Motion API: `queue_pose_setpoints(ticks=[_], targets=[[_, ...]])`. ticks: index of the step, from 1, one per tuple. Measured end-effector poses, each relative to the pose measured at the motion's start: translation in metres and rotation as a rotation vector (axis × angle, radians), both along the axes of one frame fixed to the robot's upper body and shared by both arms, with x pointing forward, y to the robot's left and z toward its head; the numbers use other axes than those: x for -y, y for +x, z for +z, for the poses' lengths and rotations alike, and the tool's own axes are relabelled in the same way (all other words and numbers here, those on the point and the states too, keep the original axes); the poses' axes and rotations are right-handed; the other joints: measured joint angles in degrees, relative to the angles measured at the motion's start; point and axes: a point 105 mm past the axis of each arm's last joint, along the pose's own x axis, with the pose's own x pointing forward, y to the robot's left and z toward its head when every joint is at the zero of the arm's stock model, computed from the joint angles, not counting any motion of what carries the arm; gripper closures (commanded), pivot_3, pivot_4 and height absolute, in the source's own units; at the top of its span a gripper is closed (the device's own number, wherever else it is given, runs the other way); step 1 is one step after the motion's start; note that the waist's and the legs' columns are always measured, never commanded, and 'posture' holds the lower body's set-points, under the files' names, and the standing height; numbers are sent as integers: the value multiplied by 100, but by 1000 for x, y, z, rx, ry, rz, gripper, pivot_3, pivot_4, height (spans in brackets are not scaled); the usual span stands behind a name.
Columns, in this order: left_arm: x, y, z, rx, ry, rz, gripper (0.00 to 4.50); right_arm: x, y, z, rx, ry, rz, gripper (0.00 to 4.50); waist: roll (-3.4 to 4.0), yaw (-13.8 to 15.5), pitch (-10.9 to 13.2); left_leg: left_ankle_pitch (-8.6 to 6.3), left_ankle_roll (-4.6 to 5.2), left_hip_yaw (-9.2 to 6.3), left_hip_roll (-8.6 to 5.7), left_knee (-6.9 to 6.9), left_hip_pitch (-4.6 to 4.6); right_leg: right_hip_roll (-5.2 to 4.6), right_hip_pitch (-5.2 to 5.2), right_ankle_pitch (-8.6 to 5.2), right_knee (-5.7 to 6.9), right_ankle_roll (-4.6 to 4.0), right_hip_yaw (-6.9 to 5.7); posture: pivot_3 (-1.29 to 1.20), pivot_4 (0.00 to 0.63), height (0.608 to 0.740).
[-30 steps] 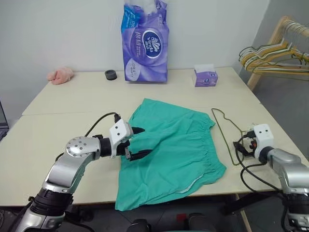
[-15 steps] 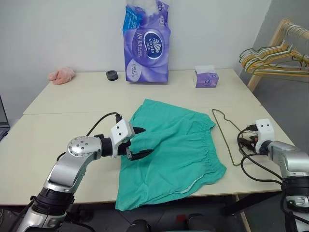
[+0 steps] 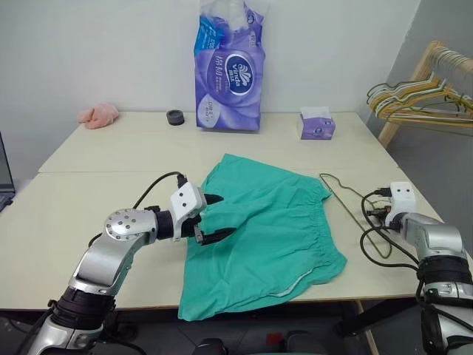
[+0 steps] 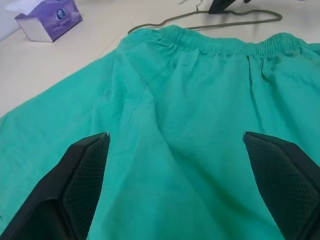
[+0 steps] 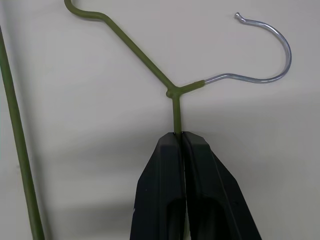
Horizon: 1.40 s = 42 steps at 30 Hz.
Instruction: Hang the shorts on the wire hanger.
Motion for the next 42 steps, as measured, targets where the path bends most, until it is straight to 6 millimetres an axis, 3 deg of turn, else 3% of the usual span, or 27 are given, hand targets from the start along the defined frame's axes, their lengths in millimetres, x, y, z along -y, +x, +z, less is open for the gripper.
queue_pose_setpoints(ticks=[7, 8, 13, 20, 24, 27, 31, 42], targets=[[-11, 16, -1, 19, 0, 99, 0, 12, 6, 14, 57, -66, 1, 4482, 94, -64, 35, 0, 0, 15, -2, -6, -15, -2, -30, 0, 9, 1, 18, -128, 20, 740], [-15, 27, 1, 25, -25, 154, 0, 8, 10, 27, 94, -97, 60, 4482, 131, -84, 57, 0, 0, 18, -4, -1, -21, -4, -39, 1, 13, 3, 24, -127, 21, 740], [-33, 44, 17, 33, -95, 252, 0, -50, 19, 91, 367, -166, 383, 4482, 148, -195, 59, 1, -1, 12, -1, -10, -21, -3, -42, -5, 13, 12, 20, -133, 20, 740], [-46, 51, 19, -25, -155, 312, 0, -78, 9, 97, 414, -250, 601, 4482, 149, -190, 61, 1, -1, 11, -5, -6, -24, -7, -43, -5, 14, 11, 19, -138, 19, 740], [-53, 31, 16, -179, -179, 231, 0, -128, -12, 120, 524, -323, 924, 4482, 157, -252, 65, 0, -1, 11, -2, -14, -22, -6, -48, -7, 13, 14, 24, -142, 22, 740], [-54, 19, 7, -264, -171, 186, 0, -148, -24, 125, 562, -377, 1052, 4482, 151, -286, 68, 0, -1, 8, -2, -13, -23, -6, -47, -7, 12, 14, 20, -141, 23, 740], [-53, 17, 6, -287, -156, 172, 0, -180, -39, 127, 610, -388, 1204, 4482, 148, -251, 72, 0, -1, 3, -3, -11, -23, -6, -46, -7, 13, 14, 17, -143, 24, 740], [-33, 0, -14, -394, -102, 45, 0, -223, -61, 139, 676, -375, 1389, 4482, 146, -191, 77, 0, -1, 4, -2, -10, -23, -5, -49, -7, 14, 14, 19, -147, 27, 740]])
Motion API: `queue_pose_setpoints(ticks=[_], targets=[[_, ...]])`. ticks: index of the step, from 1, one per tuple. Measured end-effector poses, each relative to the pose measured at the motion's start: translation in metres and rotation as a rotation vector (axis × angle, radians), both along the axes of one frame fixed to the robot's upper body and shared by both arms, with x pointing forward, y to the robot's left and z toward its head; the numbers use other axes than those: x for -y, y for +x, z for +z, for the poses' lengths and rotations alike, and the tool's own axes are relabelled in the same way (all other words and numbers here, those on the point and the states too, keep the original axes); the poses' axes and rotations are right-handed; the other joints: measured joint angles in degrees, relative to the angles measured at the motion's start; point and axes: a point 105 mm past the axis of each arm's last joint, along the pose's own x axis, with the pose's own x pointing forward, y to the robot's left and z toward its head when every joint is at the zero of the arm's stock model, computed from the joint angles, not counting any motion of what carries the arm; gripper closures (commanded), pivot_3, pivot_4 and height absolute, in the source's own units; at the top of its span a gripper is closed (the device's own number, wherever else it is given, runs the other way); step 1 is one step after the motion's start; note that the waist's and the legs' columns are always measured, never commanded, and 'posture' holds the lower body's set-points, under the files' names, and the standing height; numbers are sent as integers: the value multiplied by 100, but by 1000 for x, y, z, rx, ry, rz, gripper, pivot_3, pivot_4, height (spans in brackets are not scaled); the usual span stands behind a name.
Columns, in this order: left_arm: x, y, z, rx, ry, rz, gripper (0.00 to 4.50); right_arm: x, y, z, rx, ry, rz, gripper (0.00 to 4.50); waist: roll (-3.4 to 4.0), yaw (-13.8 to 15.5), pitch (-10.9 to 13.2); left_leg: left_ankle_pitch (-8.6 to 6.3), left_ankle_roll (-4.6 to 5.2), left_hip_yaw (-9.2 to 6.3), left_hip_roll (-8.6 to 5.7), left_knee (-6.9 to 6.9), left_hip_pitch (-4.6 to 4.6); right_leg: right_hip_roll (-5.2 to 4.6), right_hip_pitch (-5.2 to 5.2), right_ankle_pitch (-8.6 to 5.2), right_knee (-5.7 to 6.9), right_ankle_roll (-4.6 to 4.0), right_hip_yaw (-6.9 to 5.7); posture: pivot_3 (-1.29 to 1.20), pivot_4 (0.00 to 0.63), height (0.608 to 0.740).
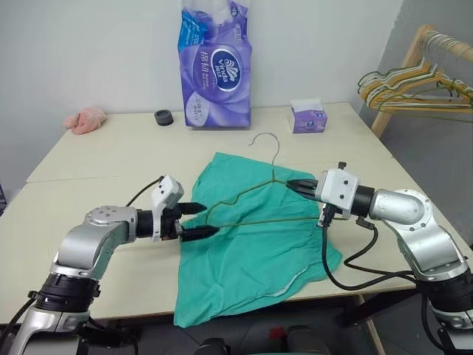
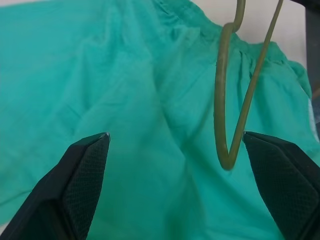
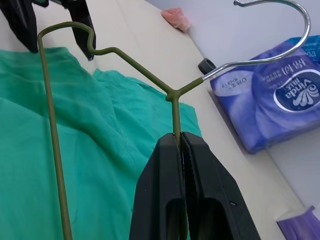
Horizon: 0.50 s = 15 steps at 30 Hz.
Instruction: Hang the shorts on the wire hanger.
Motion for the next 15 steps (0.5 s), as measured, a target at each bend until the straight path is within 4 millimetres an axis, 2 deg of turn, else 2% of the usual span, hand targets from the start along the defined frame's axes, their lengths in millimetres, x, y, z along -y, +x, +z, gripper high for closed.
queue_pose_setpoints(ticks=[4, 10, 13, 15], targets=[[4, -2, -5, -16, 12, -22, 0, -12, -7, 7, 22, 0, 52, 4482, 0, -1, 0, 0, 0, -1, 0, 0, -1, 0, -2, 0, 1, 0, 2, -149, 29, 740], [15, -7, -10, -40, 1, -72, 0, -19, -12, 5, 13, -10, 87, 4482, -2, 3, 2, 0, 0, 0, 0, 1, -1, 0, -2, 0, 1, 0, 2, -151, 31, 740], [18, -9, -11, -48, -8, -87, 517, -20, -15, 5, 15, -13, 99, 4500, -2, 1, 2, 0, 0, 0, 0, 1, -1, 0, -2, 0, 1, 0, 2, -152, 31, 740], [21, -11, -10, -53, -18, -100, 1133, -21, -16, 5, 17, -14, 104, 4500, -2, 1, 2, 0, 0, 0, 0, 1, -1, 0, -2, 0, 1, 0, 2, -152, 30, 740]])
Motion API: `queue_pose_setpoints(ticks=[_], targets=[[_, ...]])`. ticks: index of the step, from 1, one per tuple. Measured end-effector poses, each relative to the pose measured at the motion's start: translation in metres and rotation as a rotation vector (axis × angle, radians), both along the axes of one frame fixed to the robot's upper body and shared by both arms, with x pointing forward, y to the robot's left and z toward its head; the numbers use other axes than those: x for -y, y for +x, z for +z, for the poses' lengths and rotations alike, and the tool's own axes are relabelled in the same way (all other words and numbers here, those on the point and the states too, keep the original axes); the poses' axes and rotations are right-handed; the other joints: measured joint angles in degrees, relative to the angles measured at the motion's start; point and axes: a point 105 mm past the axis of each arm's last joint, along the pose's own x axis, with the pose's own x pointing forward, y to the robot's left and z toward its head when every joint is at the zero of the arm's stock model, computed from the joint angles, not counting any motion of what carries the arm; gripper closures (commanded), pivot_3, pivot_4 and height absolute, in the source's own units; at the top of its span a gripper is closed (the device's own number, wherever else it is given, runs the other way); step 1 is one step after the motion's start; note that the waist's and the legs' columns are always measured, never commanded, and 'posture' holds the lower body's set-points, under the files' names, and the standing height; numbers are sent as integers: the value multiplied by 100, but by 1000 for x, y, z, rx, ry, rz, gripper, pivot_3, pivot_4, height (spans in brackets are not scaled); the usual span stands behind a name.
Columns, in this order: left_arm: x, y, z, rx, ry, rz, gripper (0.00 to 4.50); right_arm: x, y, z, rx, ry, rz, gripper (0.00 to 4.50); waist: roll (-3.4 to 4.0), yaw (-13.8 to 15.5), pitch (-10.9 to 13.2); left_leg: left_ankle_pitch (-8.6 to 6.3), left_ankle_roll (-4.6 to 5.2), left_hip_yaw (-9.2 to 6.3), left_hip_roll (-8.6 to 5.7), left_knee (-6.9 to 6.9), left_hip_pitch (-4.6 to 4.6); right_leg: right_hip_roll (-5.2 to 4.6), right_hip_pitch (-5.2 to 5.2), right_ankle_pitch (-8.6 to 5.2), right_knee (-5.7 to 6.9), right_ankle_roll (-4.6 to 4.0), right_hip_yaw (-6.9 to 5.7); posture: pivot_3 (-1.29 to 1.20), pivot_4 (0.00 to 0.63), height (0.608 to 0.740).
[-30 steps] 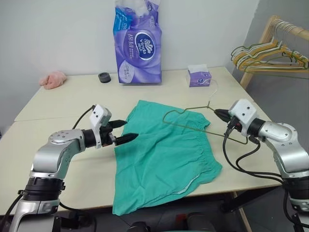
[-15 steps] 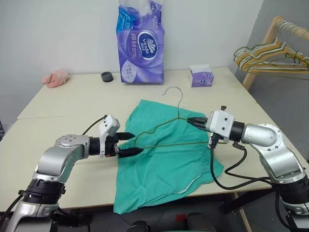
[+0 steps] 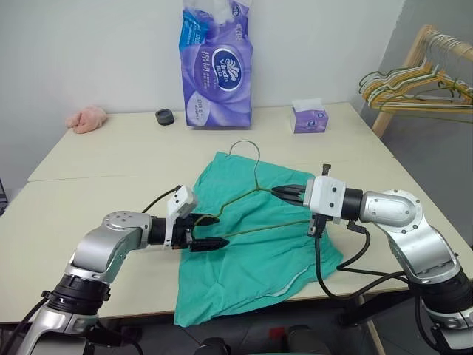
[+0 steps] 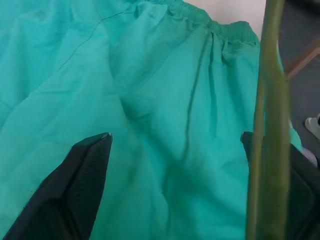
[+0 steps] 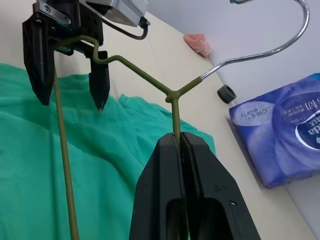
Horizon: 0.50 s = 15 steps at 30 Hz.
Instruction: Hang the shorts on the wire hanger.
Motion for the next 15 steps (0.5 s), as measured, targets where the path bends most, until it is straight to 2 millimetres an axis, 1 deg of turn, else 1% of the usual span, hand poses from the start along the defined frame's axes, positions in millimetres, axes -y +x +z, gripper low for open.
queue_pose_setpoints(ticks=[6, 8, 9, 11, 12, 15], targets=[[4, -5, -2, -13, -5, -29, 2903, -1, -1, 0, 0, 1, 5, 4500, 0, -1, 0, 0, 0, 0, 0, 0, 0, 0, 0, 0, 0, 0, 0, -148, 26, 740], [4, -7, -3, -18, -5, -35, 3556, -1, -1, 0, -2, 1, 6, 4500, 0, 0, 0, 0, 0, 0, 0, 0, 1, 0, 0, 0, 0, 0, 0, -150, 26, 740], [4, -8, -4, -22, -6, -35, 3781, -1, -1, -1, -3, 0, 6, 4500, 0, 1, 0, 0, 0, -1, 0, 0, 1, 0, 0, 0, 0, 0, 0, -150, 26, 740], [4, -11, -6, -30, -7, -39, 4381, -1, -1, -2, -4, -6, 5, 4500, 0, 0, 0, 0, 0, -1, 1, 0, 0, 0, -1, 0, 0, 0, -1, -150, 26, 740], [5, -13, -6, -29, -11, -50, 4475, -1, 0, -4, -6, -10, -1, 4500, 0, 1, 0, 0, 0, 0, 0, 0, 0, 0, -1, 0, 0, 0, 1, -147, 27, 740], [7, -15, -6, -26, -11, -69, 4475, 2, 2, -7, -19, -28, -11, 4500, -1, 9, 0, 0, 0, 0, 0, 0, 0, 0, 1, 0, 0, 0, -1, -147, 27, 740]])
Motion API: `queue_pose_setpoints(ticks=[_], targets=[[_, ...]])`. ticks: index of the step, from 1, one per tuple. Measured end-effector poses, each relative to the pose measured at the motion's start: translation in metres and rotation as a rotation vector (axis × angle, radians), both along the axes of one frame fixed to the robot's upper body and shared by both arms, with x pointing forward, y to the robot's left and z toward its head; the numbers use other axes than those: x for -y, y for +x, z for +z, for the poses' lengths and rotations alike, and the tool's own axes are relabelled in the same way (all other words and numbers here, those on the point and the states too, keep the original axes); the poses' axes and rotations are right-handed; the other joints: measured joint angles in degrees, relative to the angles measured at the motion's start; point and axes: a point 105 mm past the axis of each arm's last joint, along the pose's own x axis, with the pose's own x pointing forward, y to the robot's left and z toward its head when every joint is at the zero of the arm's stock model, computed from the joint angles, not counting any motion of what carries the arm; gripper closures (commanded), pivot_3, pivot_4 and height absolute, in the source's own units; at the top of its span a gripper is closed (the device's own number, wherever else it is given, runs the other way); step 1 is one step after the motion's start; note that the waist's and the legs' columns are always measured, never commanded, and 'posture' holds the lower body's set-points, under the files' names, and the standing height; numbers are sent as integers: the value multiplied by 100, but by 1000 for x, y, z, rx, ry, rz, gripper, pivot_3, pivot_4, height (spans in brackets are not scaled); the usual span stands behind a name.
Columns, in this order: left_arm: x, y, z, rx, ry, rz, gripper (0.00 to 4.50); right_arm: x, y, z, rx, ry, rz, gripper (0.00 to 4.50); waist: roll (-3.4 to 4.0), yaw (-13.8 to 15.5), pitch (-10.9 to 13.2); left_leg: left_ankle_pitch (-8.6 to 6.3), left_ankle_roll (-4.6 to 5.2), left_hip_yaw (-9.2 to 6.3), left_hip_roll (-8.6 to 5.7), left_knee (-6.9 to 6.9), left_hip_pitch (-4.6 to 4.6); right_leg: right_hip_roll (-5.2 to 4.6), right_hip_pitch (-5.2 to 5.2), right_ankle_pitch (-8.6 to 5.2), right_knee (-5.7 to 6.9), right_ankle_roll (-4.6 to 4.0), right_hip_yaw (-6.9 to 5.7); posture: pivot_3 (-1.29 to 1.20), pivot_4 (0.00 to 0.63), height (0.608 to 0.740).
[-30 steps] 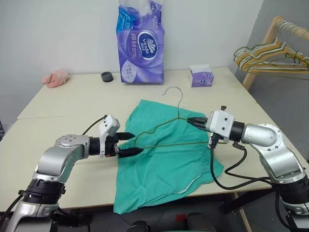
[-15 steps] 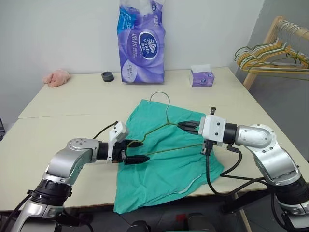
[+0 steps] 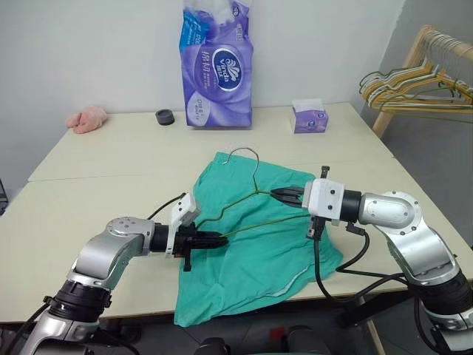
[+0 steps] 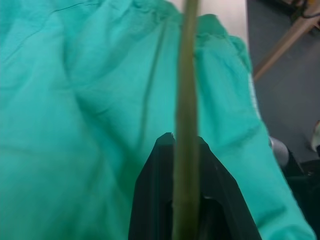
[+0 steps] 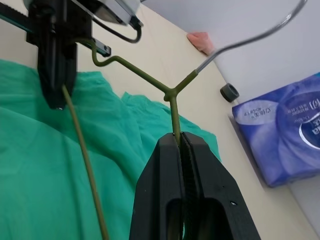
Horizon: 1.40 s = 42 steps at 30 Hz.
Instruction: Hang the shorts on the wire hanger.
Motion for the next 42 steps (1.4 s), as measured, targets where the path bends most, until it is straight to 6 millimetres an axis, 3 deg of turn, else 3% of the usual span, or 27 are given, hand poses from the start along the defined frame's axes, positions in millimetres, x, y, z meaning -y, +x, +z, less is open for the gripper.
queue_pose_setpoints(ticks=[3, 7, 12, 18, 25, 33, 36, 42], targets=[[1, -1, -2, -4, 6, -5, 4500, 2, -2, -4, -24, -23, 8, 3781, 0, -2, 0, 0, 0, 0, 0, 0, 0, 0, 0, 0, 0, 0, 1, -149, 30, 740], [-3, 4, -6, 4, 29, 35, 4500, 5, -13, -8, -80, -43, 57, 2437, -2, 1, 2, 0, 1, -2, 1, 0, 0, 0, 2, 0, -1, 0, -1, -151, 35, 740], [-6, 8, -9, 23, 49, 59, 4500, 39, -11, -6, -142, -125, -35, 882, -15, 25, 18, -1, 1, 0, 0, 3, 0, 0, 5, 0, -2, 0, -3, -159, 34, 740], [-8, 2, -9, 62, 103, -17, 4500, 72, 0, -9, -286, -125, -198, 882, -15, 16, 29, -1, 1, 5, 2, 0, 0, 0, 2, 0, -2, 0, 0, -180, 38, 740], [2, -7, -14, 100, 153, -138, 4500, 66, -8, -39, -429, -201, -180, 882, -14, -4, 36, -1, 2, 6, 2, 0, -1, 0, 2, 0, -3, 0, -1, -185, 33, 740], [9, -5, -5, 152, 168, -190, 4500, 64, -14, -68, -519, -317, -142, 882, -18, -12, 40, -1, 2, 5, 2, 3, -1, 0, 3, -1, -3, 1, -3, -181, 35, 740], [11, -8, -3, 160, 168, -215, 4500, 64, -13, -73, -534, -346, -134, 1447, -19, -13, 46, -1, 2, 4, 2, 3, -2, 0, 3, -1, -3, 1, -3, -178, 37, 740], [10, -9, -1, 164, 176, -223, 4500, 62, -14, -73, -538, -367, -110, 3450, -21, -9, 58, -1, 2, 4, 2, 4, -2, 0, 4, -1, -3, 1, -5, -177, 37, 740]])
